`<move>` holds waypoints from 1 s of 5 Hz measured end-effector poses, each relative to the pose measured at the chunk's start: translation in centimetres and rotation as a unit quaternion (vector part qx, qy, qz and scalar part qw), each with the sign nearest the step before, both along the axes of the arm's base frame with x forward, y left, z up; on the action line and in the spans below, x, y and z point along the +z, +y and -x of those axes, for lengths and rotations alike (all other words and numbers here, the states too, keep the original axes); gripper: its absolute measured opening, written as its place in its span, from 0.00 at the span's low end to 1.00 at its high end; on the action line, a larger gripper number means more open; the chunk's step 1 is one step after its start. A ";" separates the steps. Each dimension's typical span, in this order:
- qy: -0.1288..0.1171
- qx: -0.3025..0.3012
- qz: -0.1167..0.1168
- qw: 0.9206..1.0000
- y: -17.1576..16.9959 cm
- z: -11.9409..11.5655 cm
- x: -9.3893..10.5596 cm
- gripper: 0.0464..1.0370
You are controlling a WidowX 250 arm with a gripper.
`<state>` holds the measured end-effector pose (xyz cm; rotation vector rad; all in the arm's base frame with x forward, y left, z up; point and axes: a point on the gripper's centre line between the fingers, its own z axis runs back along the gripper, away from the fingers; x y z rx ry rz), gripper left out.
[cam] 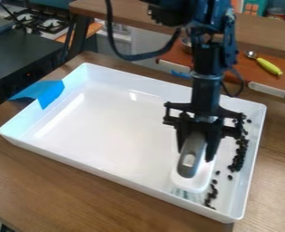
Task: Sweep into pile
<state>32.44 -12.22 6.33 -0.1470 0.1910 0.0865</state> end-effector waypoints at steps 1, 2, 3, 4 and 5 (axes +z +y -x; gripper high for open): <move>-0.003 0.010 0.014 1.000 -1.2 -0.7 0.1 0.45; 0.003 0.010 0.027 1.000 -0.7 -0.7 0.5 0.45; 0.022 0.028 0.049 0.998 2.3 -0.5 2.0 0.45; 0.006 0.059 0.080 0.995 6.5 -0.6 5.8 0.45; -0.003 0.067 0.099 0.993 9.5 -0.5 7.5 0.45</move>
